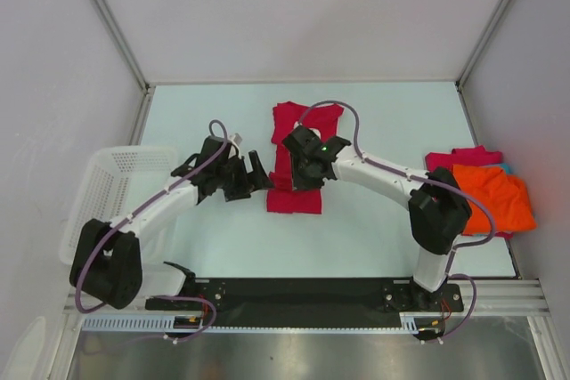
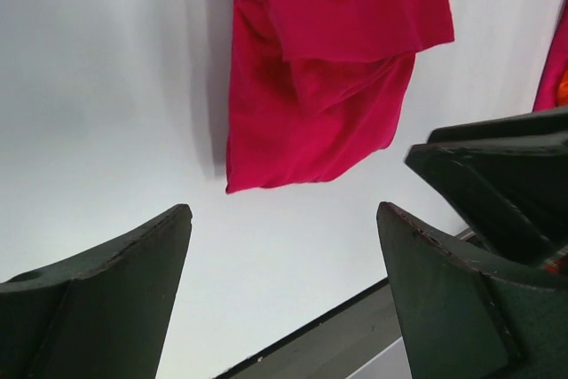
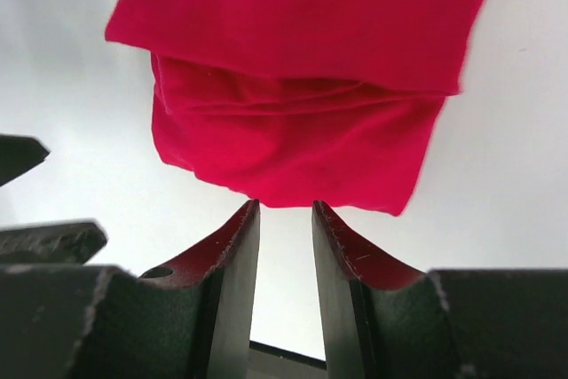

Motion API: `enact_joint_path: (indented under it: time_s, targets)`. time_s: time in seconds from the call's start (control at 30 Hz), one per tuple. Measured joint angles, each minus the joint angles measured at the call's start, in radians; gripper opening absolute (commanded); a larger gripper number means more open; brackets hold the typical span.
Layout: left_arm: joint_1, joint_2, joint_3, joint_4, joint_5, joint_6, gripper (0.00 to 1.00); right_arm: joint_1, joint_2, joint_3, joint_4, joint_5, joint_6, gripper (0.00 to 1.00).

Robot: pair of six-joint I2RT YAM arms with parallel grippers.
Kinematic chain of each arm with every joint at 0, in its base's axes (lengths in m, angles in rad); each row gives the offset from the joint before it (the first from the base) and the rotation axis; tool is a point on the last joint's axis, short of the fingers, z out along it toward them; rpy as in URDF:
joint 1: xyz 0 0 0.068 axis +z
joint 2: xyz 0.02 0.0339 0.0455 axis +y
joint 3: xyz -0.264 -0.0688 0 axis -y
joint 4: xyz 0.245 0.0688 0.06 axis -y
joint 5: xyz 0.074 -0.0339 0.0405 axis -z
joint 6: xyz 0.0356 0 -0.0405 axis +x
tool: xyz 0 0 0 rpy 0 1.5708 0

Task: Fold and stack the t-shirts
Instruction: Fold the folded rectangular tshirt in 1/3 of the way

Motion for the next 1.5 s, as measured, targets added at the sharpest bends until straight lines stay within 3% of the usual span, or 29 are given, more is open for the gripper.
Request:
enact_joint_path:
  time_s: [0.37,0.73,1.2,1.5]
  targets:
    - [0.002,-0.113,-0.078,-0.036,-0.027,0.000,0.91,0.025,0.155,0.049,0.032,-0.019,0.009,0.34]
    - [0.031,-0.147,-0.082,-0.073,-0.047,0.013,0.92,-0.043,0.276,0.119,0.069,-0.001,-0.029,0.32]
    - [0.058,-0.151,-0.101,-0.088,-0.053,0.028,0.93,-0.085,0.380,0.335,0.063,0.037,-0.085,0.31]
    - [0.063,-0.147,-0.108,-0.080,-0.050,0.039,0.93,-0.138,0.420,0.348,0.054,0.072,-0.108,0.31]
